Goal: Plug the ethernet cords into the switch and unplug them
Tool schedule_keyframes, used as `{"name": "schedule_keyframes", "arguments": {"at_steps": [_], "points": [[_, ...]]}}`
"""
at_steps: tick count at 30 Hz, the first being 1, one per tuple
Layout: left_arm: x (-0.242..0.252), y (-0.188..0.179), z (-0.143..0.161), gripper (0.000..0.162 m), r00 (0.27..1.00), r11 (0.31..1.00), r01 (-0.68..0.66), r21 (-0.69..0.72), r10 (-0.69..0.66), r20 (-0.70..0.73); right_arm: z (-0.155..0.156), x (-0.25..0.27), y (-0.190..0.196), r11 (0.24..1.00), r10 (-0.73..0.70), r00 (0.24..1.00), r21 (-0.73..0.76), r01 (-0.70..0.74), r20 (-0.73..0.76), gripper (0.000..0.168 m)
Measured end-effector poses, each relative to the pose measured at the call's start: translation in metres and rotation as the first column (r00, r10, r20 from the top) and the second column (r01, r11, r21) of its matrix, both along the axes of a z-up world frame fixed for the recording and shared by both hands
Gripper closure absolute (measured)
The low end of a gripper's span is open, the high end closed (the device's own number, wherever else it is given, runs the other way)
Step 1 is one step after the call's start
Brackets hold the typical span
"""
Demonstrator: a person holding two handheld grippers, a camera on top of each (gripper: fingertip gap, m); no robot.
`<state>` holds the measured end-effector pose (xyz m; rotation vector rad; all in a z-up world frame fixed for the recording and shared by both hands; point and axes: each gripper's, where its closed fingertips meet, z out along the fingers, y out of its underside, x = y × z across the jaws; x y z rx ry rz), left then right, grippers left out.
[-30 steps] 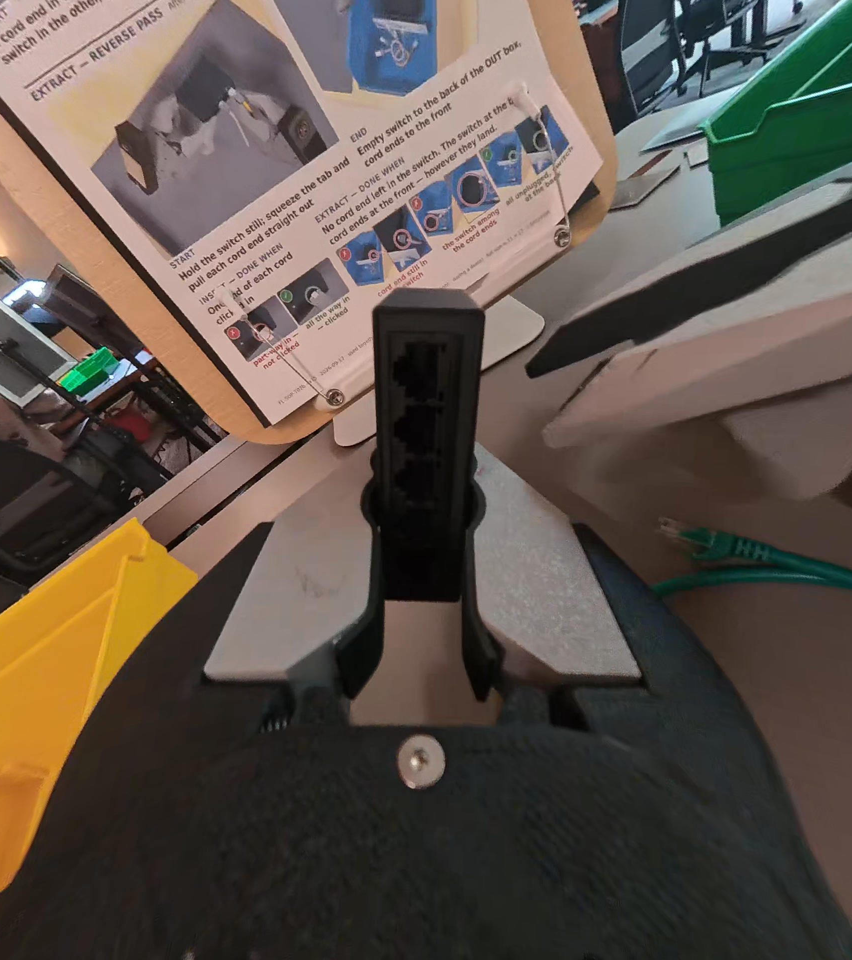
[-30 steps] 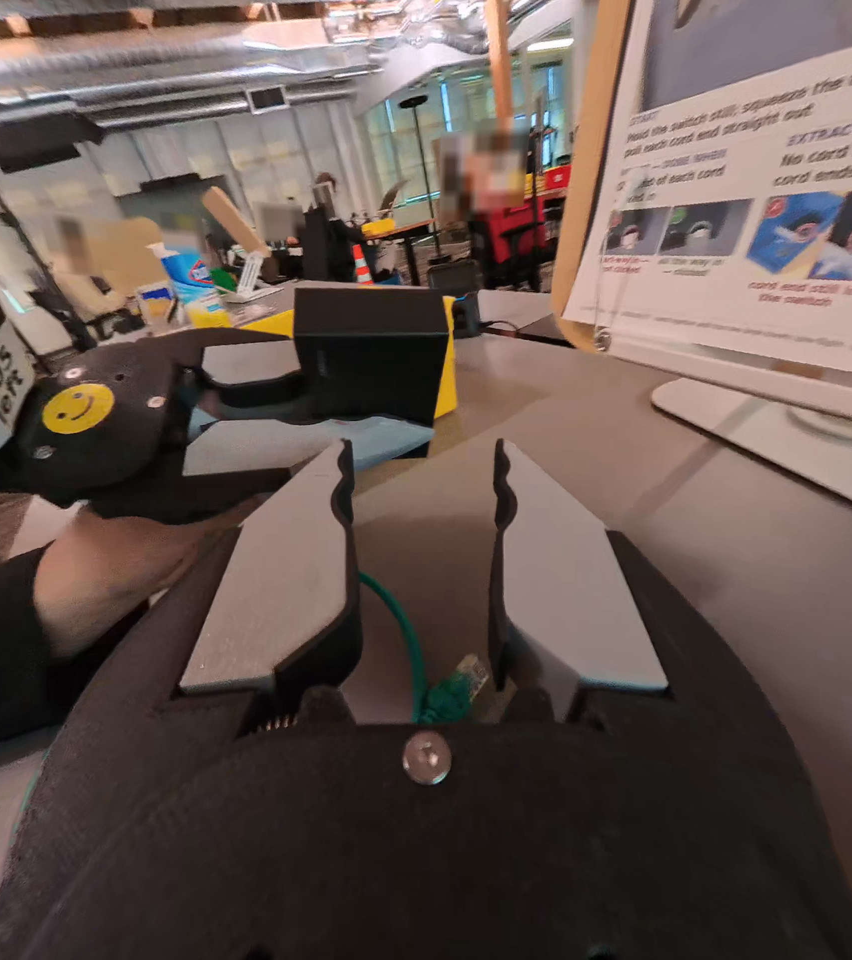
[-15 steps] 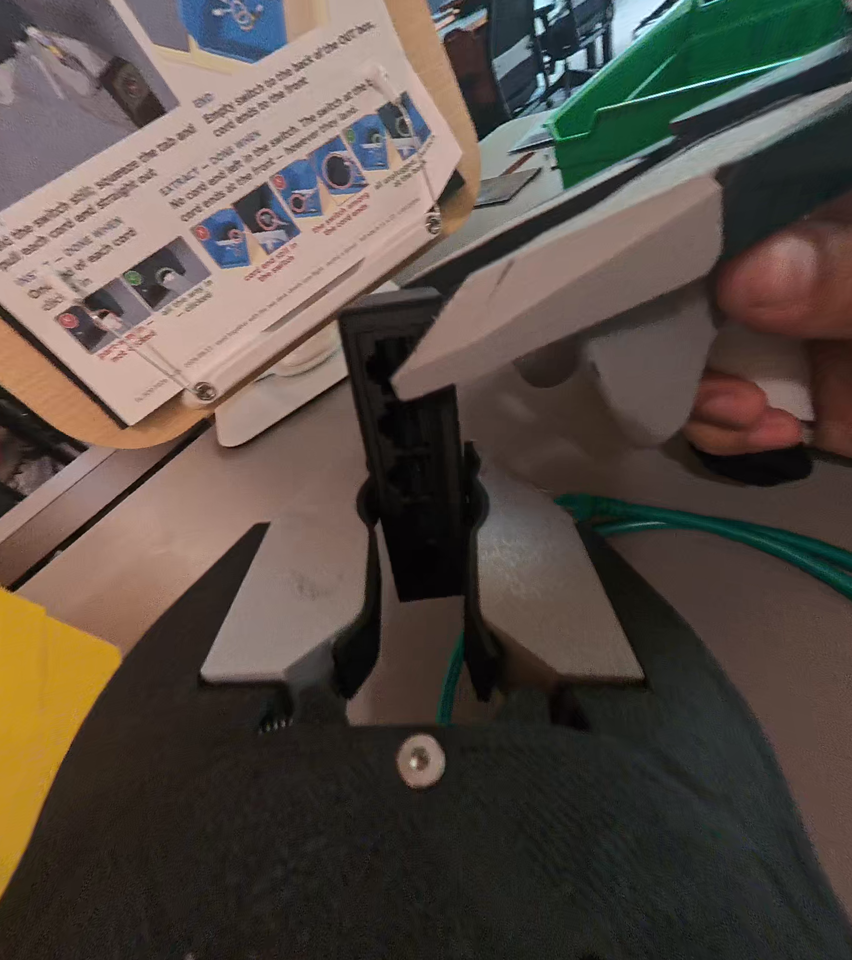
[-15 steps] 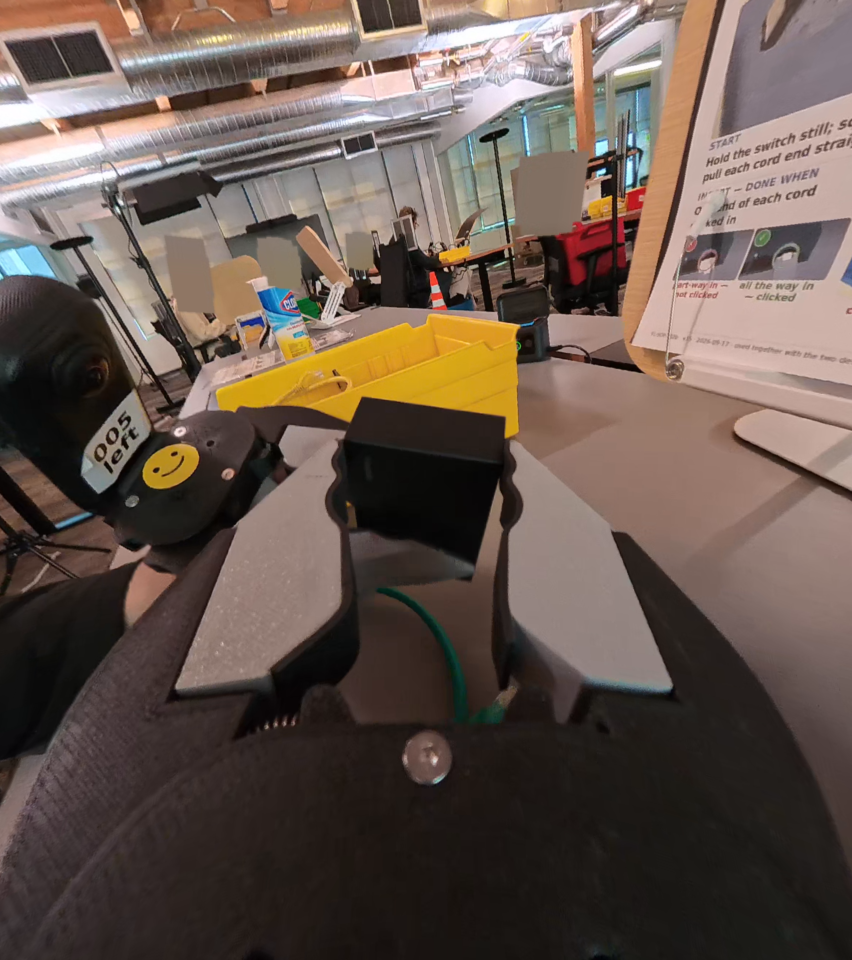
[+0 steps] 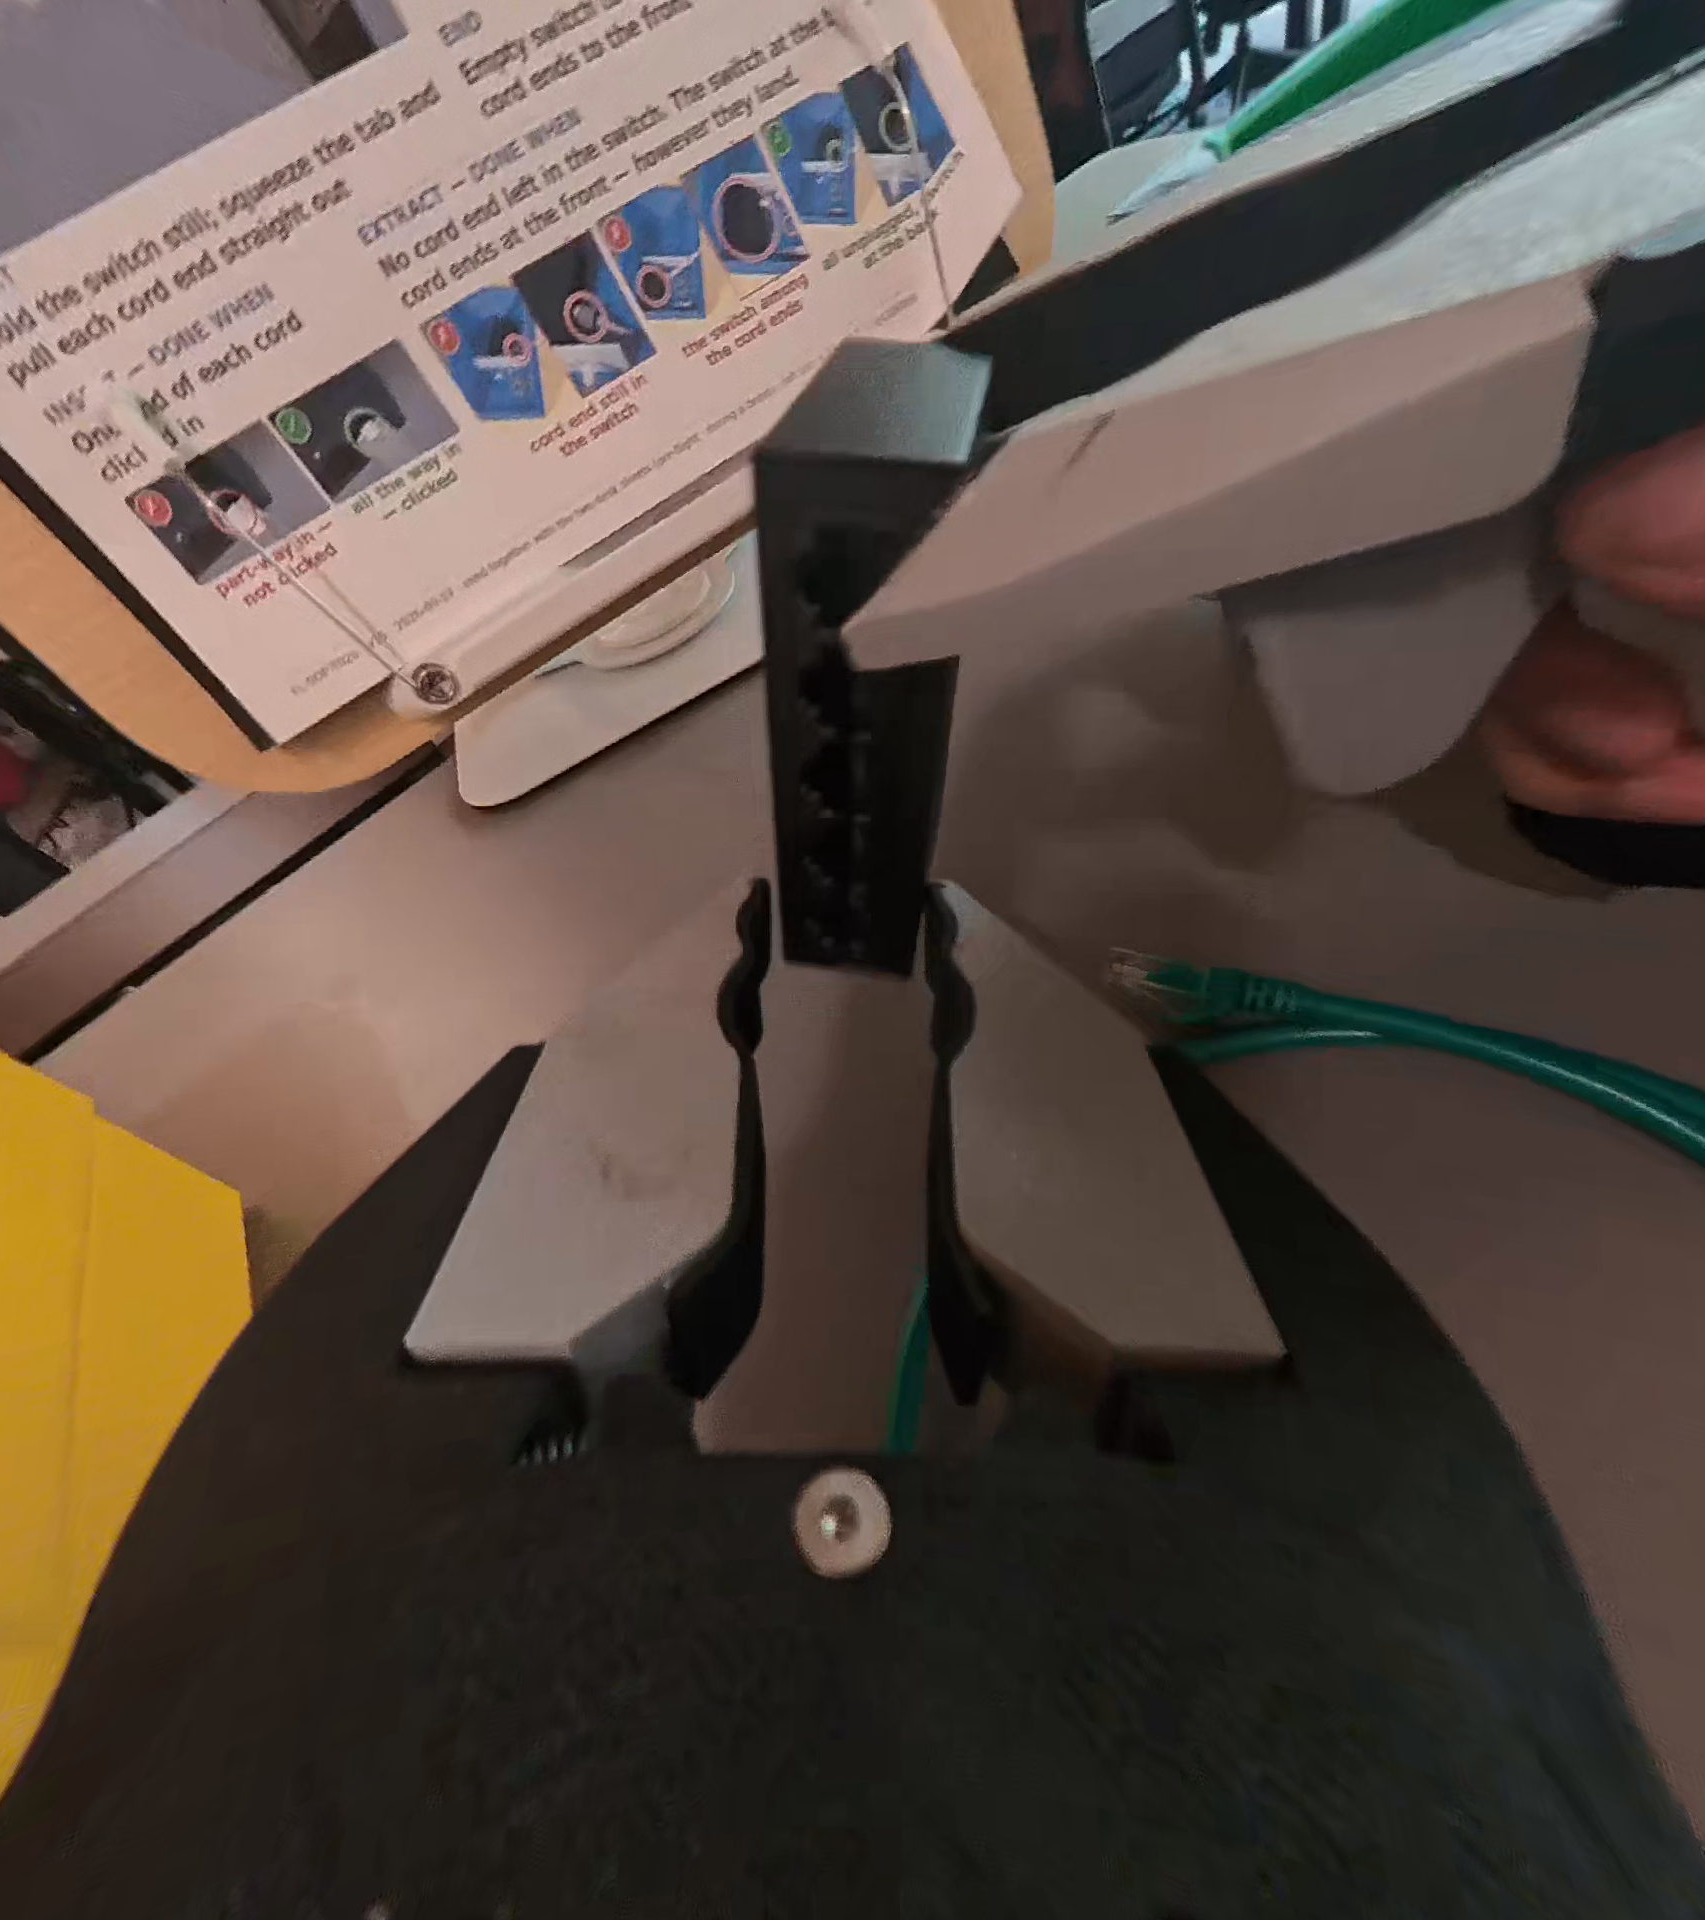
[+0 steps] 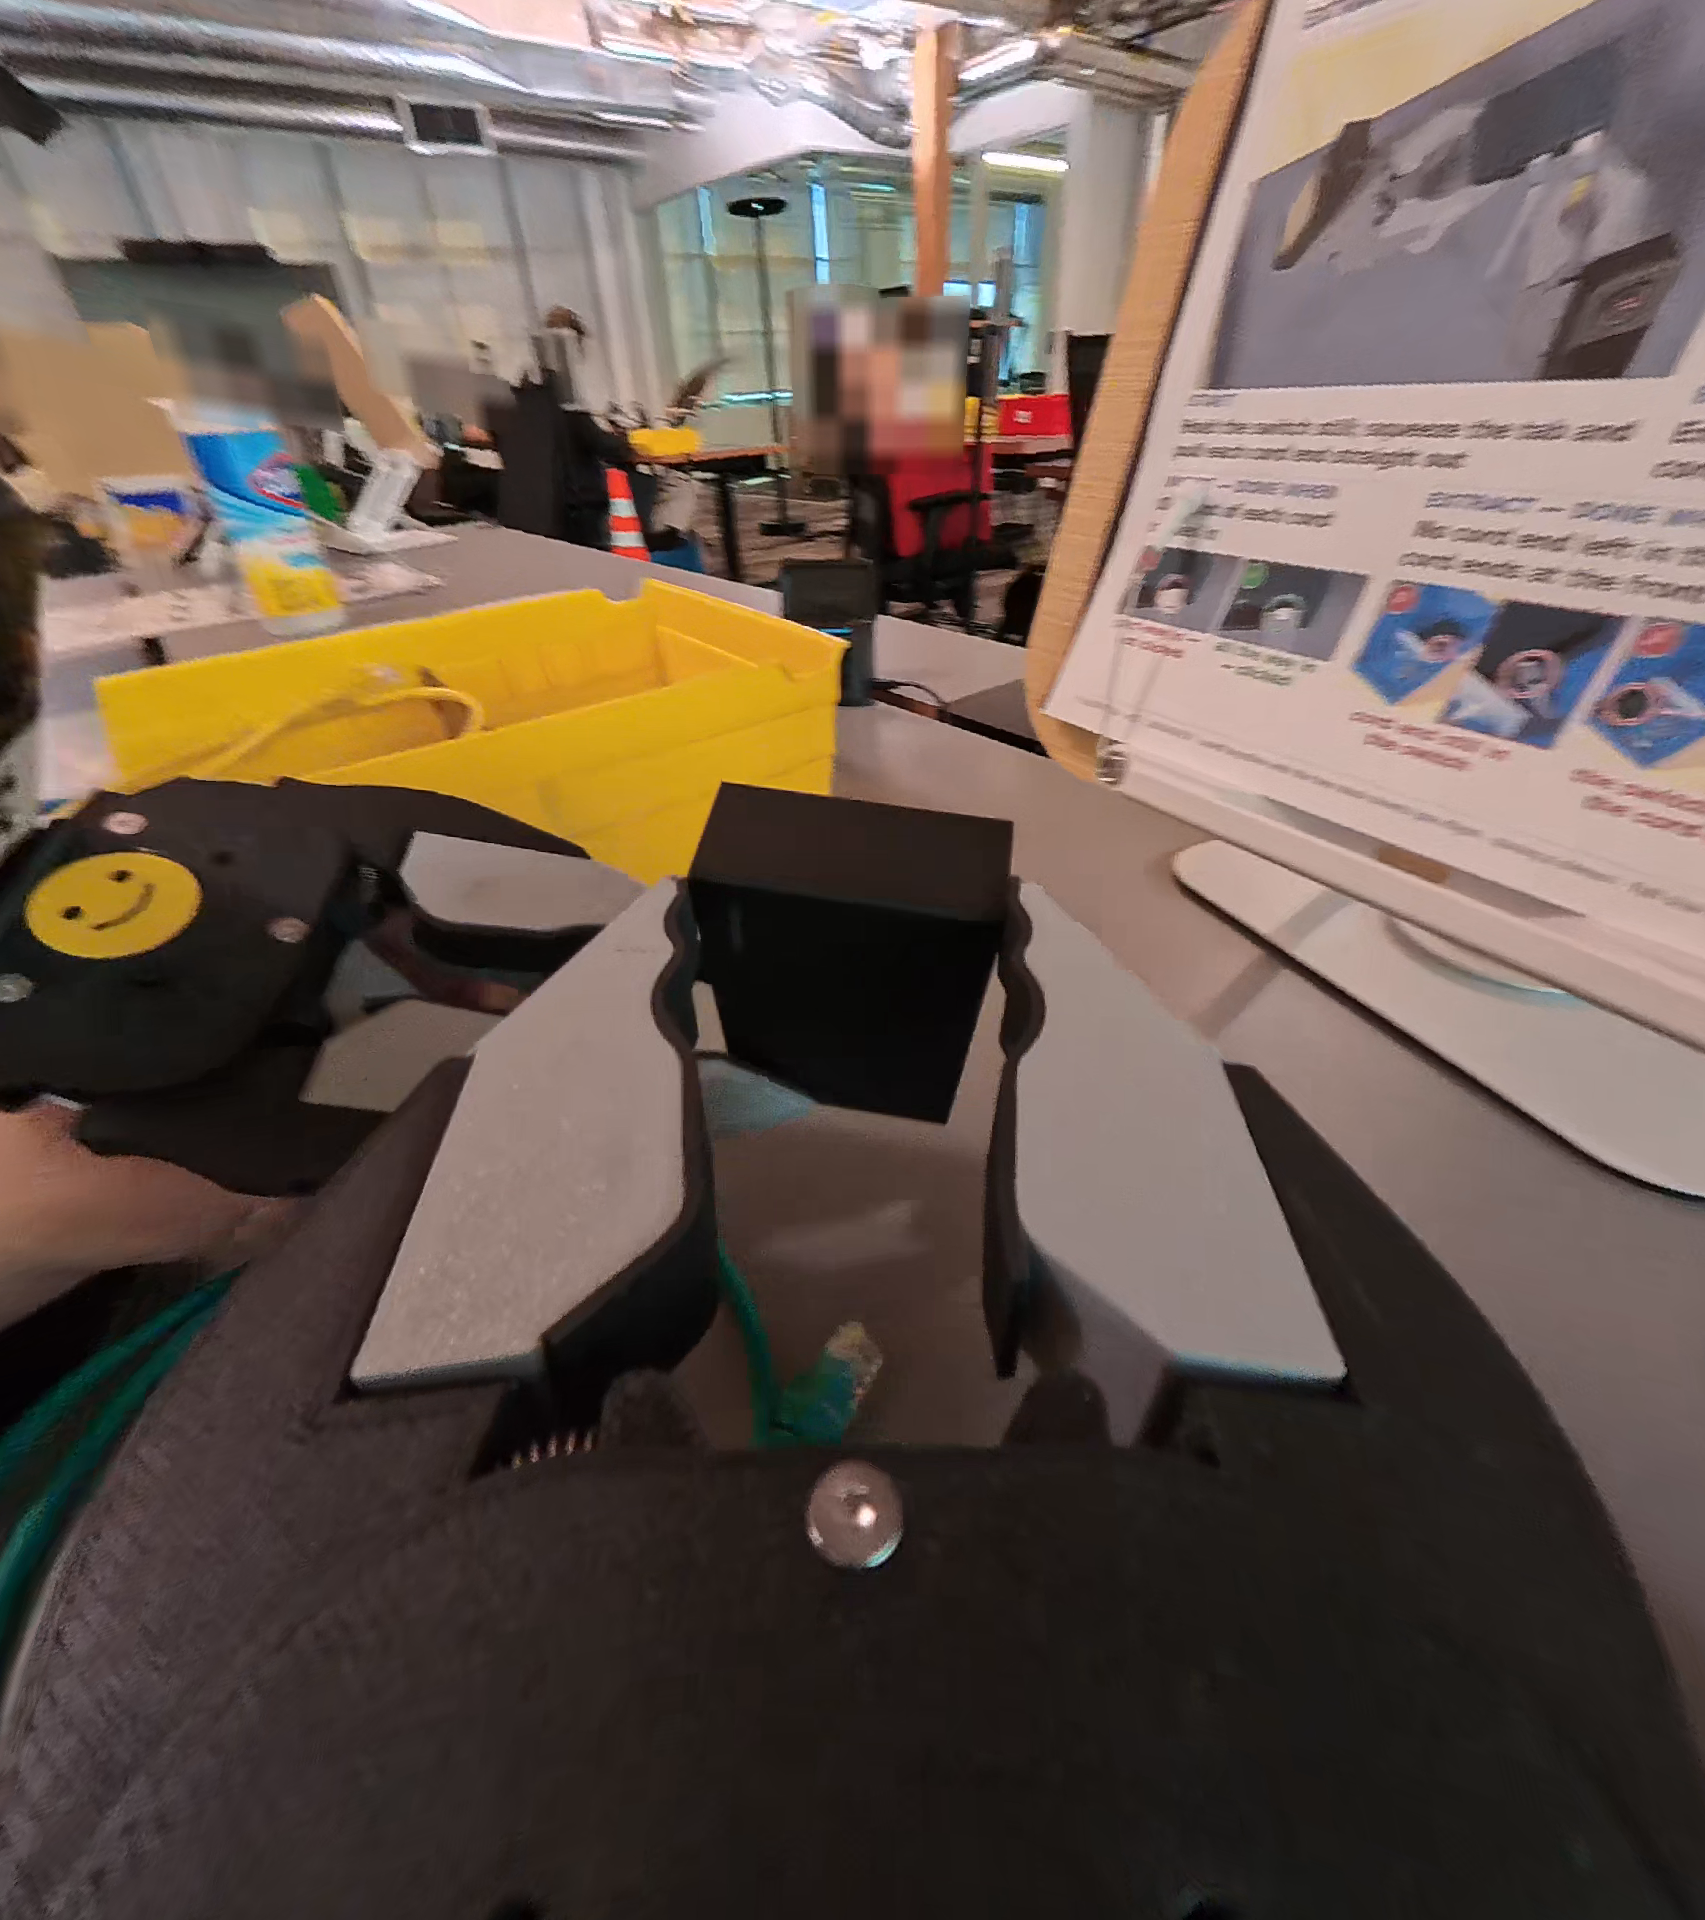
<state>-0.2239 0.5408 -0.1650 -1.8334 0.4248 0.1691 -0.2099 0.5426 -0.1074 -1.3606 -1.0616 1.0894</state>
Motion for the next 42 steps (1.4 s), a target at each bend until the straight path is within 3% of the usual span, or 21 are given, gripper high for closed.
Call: {"name": "schedule_keyframes", "arguments": {"at_steps": [3, 13, 19, 26, 36, 42], "points": [[-0.004, 0.0, 0.001, 0.131, 0.999, 1.0, -0.009, 0.0, 0.009, 0.034, -0.002, 0.004, 0.007, 1.0, -0.017, 1.0, -0.018, 0.017, 0.004, 0.113], [0.006, -0.001, -0.005, 0.135, 0.997, 1.0, 0.022, -0.01, -0.023, -0.076, -0.006, 0.011, 0.02, 0.994, -0.052, 0.999, -0.095, 0.051, -0.013, 0.113], [-0.01, 0.0, -0.003, 0.143, 0.998, 0.998, -0.055, -0.002, 0.055, -0.043, -0.029, 0.006, 0.025, 0.992, -0.065, 0.993, -0.103, 0.075, 0.101, 0.113], [-0.012, -0.002, 0.002, 0.143, 0.999, 0.998, -0.051, 0.02, 0.051, -0.006, -0.038, -0.002, 0.013, 0.997, -0.012, 0.99, -0.074, 0.023, 0.143, 0.114], [-0.008, 0.002, -0.009, 0.151, 0.979, 0.998, -0.069, 0.005, 0.069, -0.193, -0.042, -0.001, 0.014, 0.992, 0.002, 0.988, -0.125, 0.017, 0.152, 0.114], [-0.016, 0.001, 0.0, 0.152, 0.991, 0.996, -0.089, 0.032, 0.091, -0.093, -0.044, 0.001, 0.016, 0.988, -0.005, 0.989, -0.155, 0.028, 0.151, 0.113]]}}
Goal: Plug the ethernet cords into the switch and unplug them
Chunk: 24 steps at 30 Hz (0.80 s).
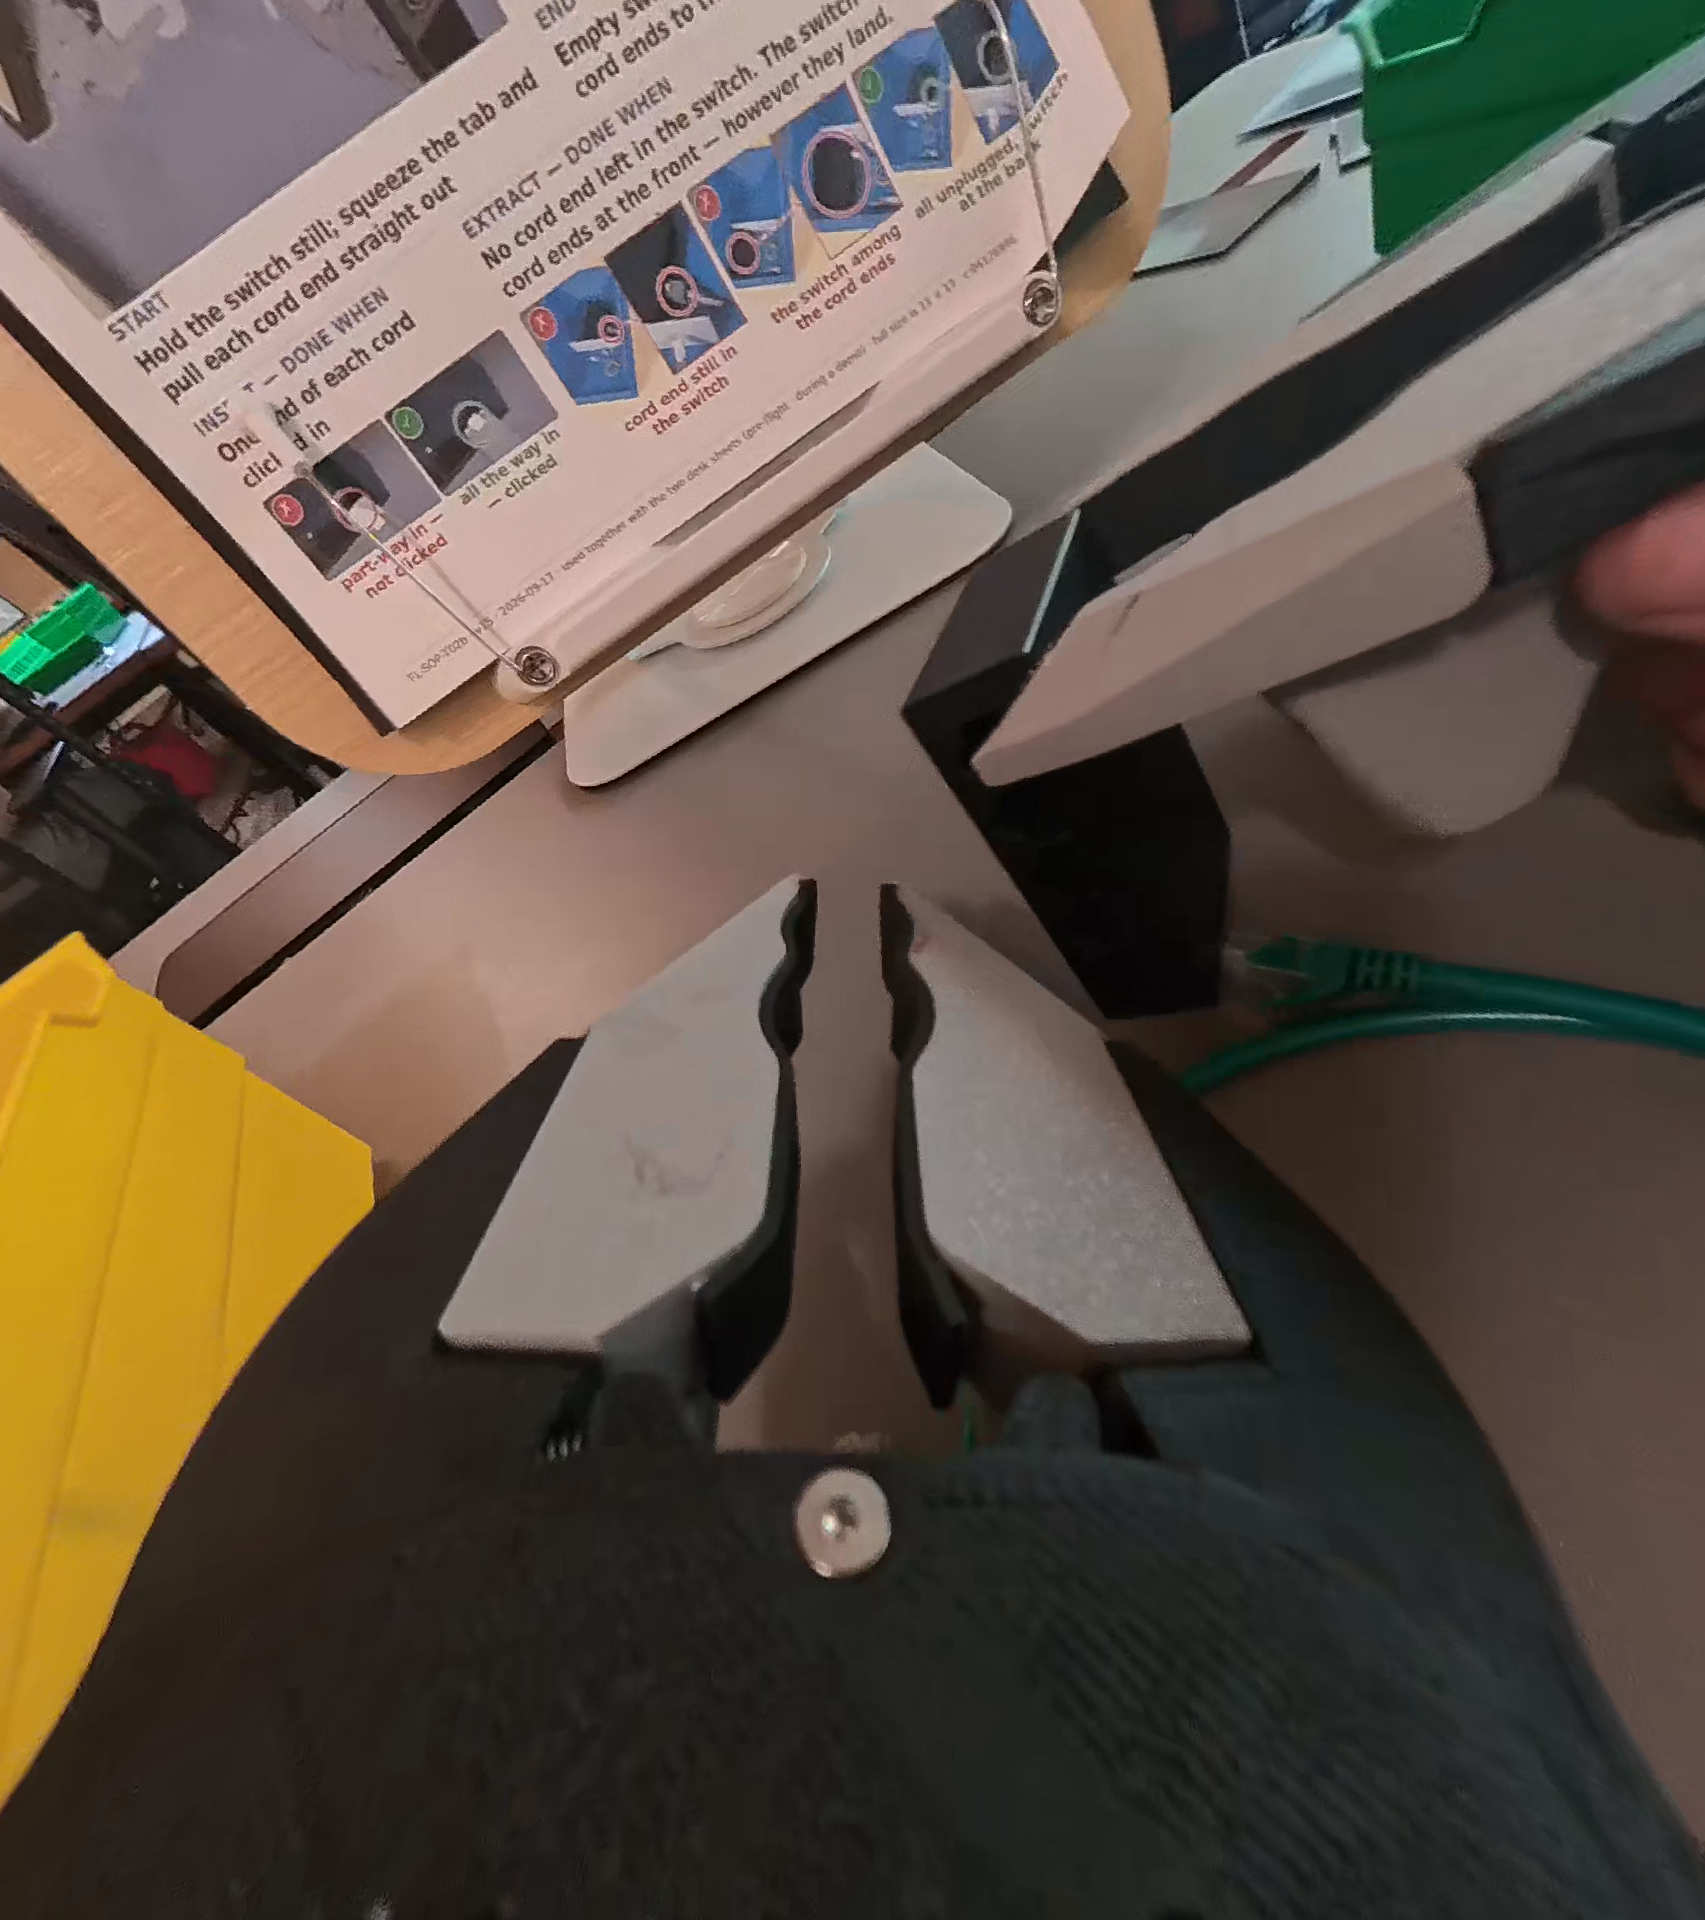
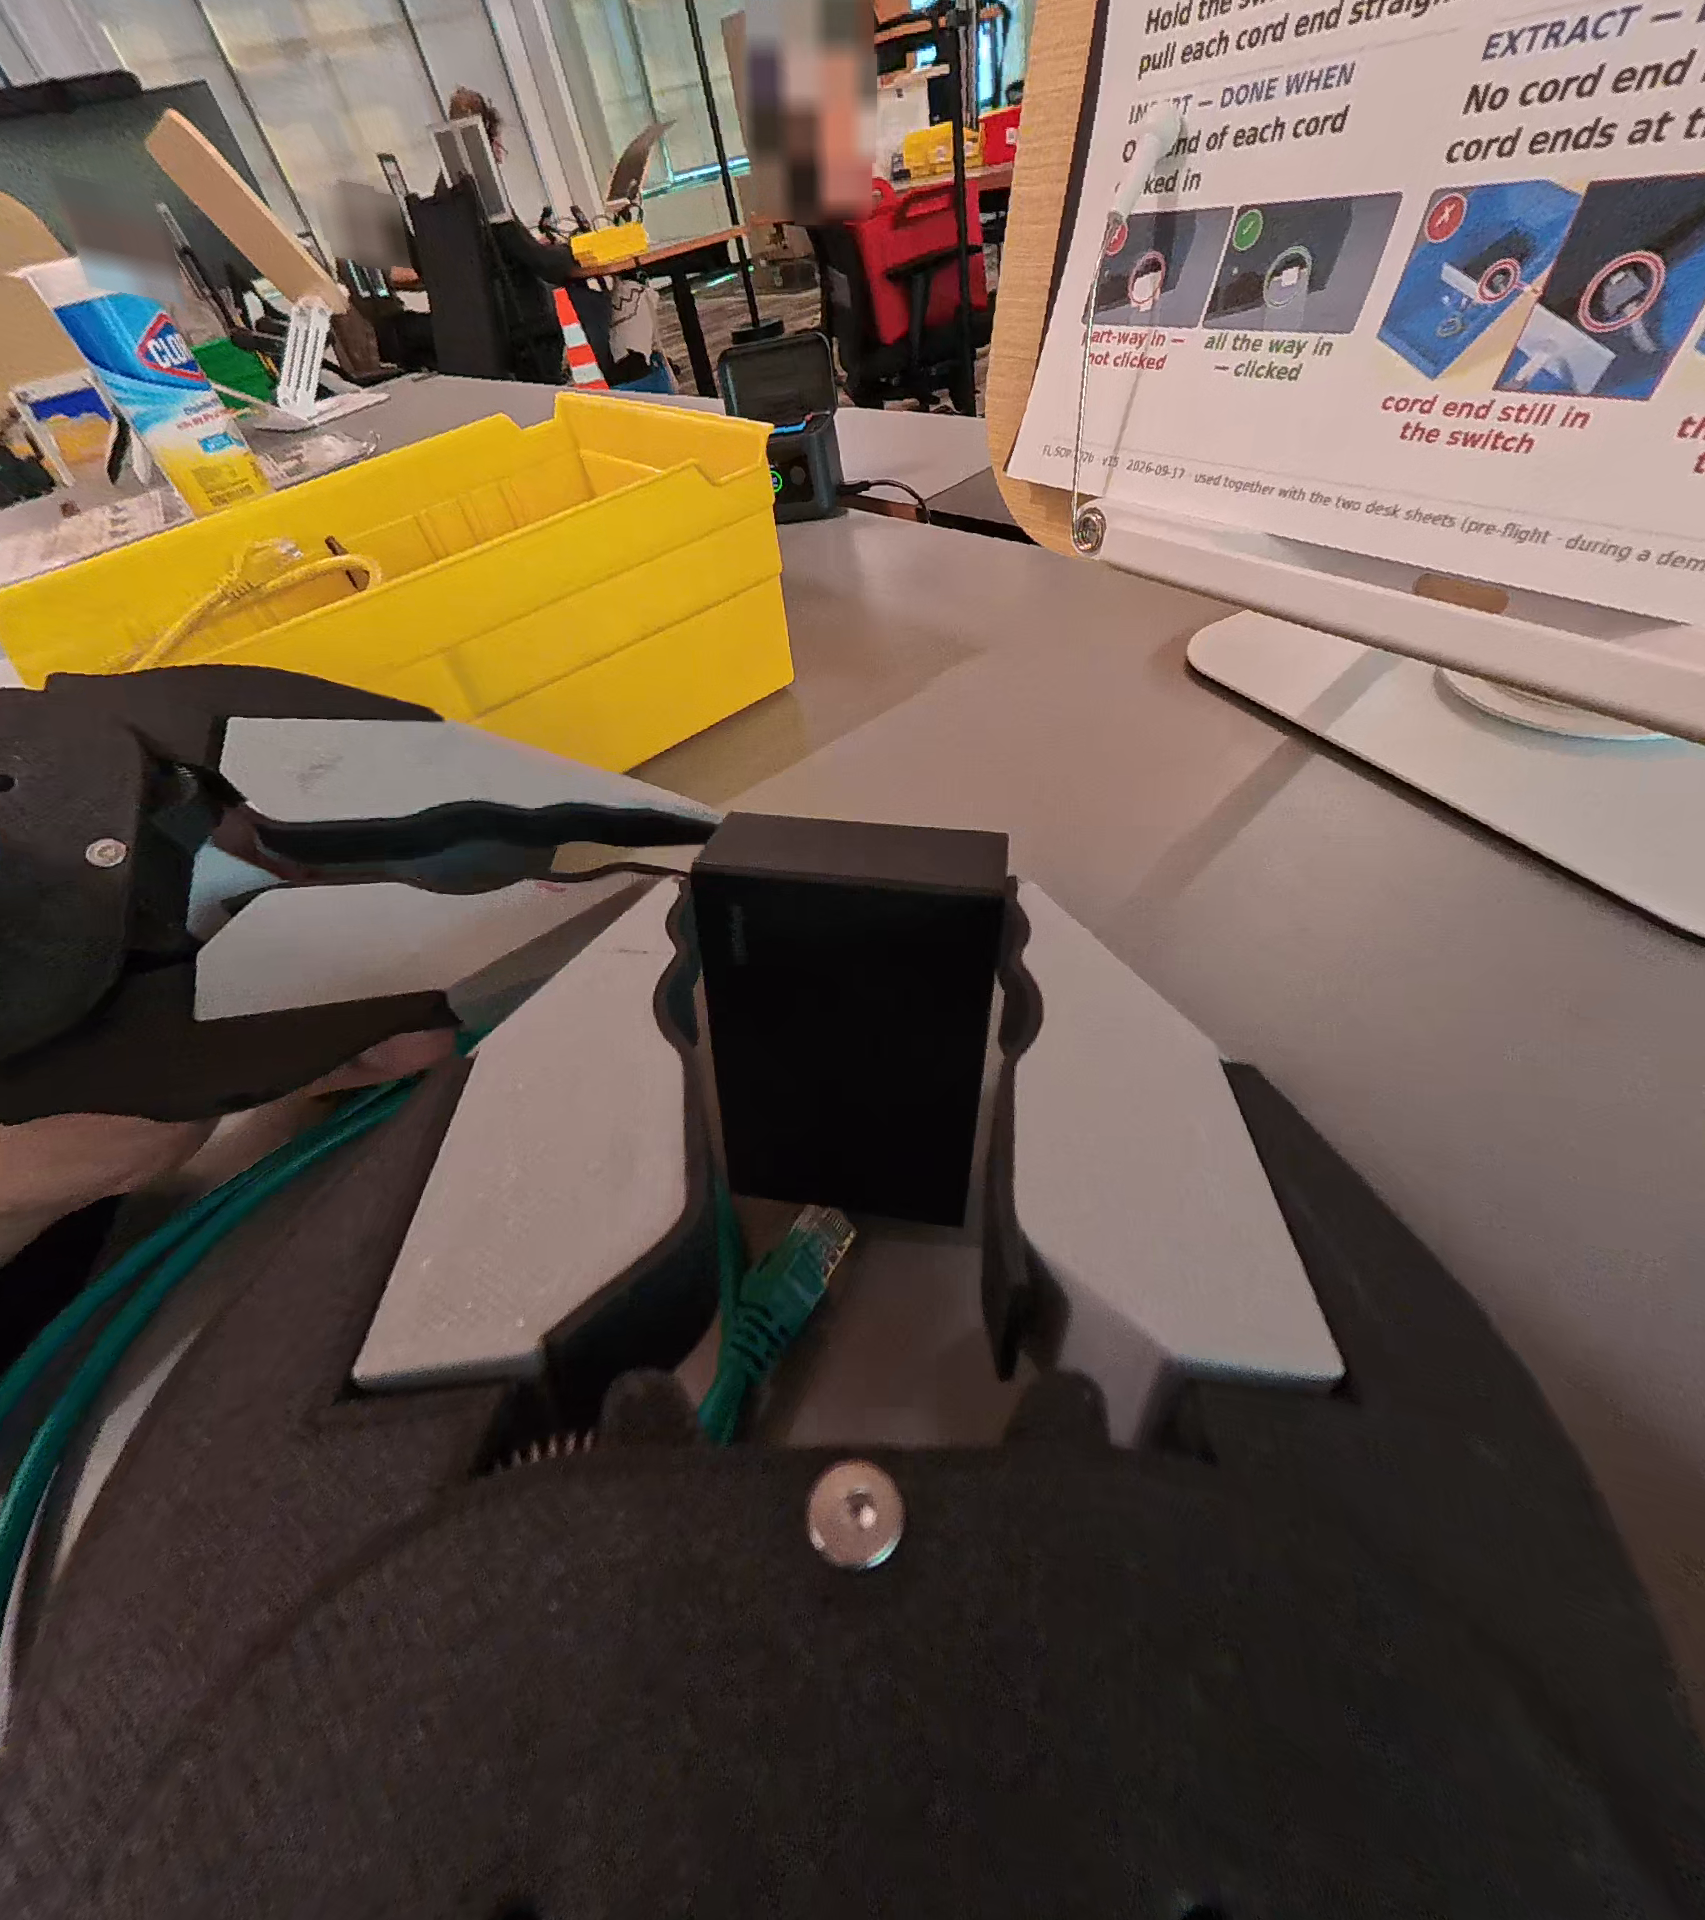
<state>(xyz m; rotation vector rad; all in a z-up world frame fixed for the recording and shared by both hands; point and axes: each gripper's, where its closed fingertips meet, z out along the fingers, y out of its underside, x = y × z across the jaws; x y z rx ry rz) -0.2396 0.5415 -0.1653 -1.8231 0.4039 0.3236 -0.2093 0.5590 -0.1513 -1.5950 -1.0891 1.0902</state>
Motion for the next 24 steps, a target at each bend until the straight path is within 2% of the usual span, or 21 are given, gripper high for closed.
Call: {"name": "schedule_keyframes", "arguments": {"at_steps": [8, 18, 21, 24], "points": [[0.009, 0.001, -0.009, 0.155, 0.995, 0.999, 0.025, -0.035, -0.028, -0.1, -0.007, -0.002, -0.002, 0.998, 0.029, 0.999, -0.05, -0.027, 0.032, 0.117], [0.002, 0.001, -0.006, 0.158, 0.999, 1.0, -0.001, -0.024, 0.0, -0.052, -0.009, -0.002, -0.004, 0.998, 0.035, 0.998, -0.045, -0.033, 0.049, 0.119], [0.002, 0.002, -0.006, 0.158, 0.998, 1.0, -0.008, -0.026, 0.006, -0.06, -0.011, -0.003, -0.006, 0.998, 0.04, 0.997, -0.046, -0.038, 0.059, 0.116], [-0.003, 0.002, -0.005, 0.159, 0.998, 0.999, -0.036, -0.021, 0.035, -0.054, -0.016, -0.005, -0.01, 0.998, 0.05, 0.994, -0.035, -0.047, 0.1, 0.105]]}}
